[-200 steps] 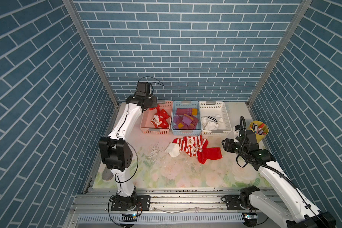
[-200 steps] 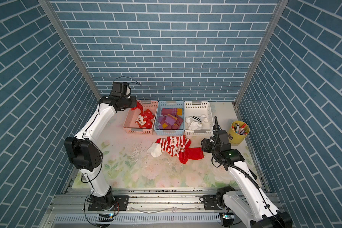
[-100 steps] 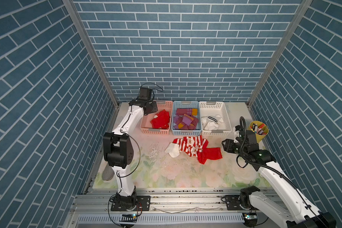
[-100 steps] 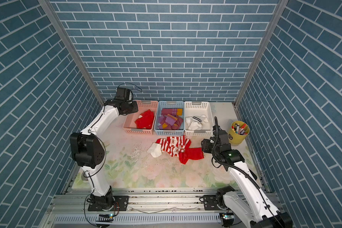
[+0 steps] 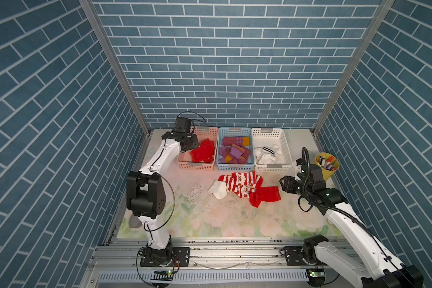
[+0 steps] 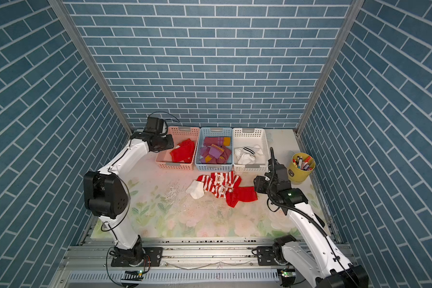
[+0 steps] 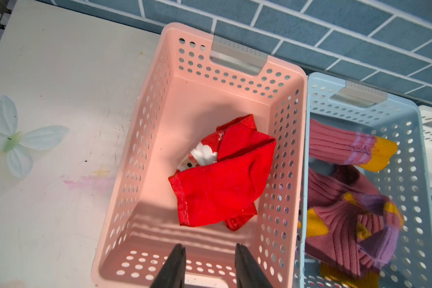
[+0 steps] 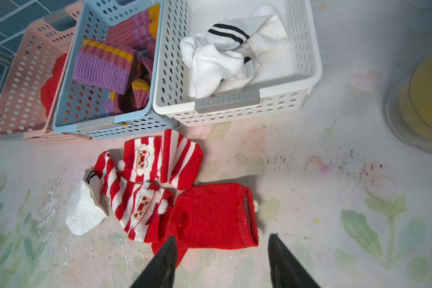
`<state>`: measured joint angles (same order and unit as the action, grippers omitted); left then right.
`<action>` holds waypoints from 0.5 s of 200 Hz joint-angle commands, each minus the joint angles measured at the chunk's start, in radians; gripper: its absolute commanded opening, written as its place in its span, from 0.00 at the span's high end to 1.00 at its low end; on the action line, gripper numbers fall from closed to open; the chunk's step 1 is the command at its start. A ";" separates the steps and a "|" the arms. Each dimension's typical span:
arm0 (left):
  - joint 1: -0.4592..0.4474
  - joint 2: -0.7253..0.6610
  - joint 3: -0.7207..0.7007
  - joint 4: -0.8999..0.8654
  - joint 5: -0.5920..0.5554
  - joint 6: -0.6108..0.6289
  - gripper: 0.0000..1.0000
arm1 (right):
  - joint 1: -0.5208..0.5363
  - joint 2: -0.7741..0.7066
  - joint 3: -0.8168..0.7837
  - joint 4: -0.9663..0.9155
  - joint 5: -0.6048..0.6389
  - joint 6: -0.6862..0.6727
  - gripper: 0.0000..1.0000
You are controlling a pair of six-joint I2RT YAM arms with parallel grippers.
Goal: Sort the socks into the basket by color
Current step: Pick up the sock at the center of the board.
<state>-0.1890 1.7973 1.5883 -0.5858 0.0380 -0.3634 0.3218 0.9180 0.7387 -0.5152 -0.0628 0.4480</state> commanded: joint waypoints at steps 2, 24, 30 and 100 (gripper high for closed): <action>-0.028 -0.093 -0.081 0.036 0.001 -0.011 0.59 | 0.006 0.012 -0.021 0.007 -0.019 0.009 0.41; -0.064 -0.160 -0.165 0.052 -0.012 -0.022 0.58 | 0.005 0.024 -0.027 0.023 -0.063 0.011 0.42; -0.075 -0.177 -0.181 0.051 -0.018 -0.022 0.58 | 0.006 0.028 -0.032 0.032 -0.076 0.012 0.41; -0.248 -0.313 -0.314 0.025 -0.110 -0.041 0.55 | 0.037 0.113 -0.064 0.081 -0.129 0.026 0.41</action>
<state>-0.3969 1.5131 1.3052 -0.5480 -0.0273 -0.3916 0.3424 0.9905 0.6857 -0.4587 -0.1661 0.4488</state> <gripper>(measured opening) 0.449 0.589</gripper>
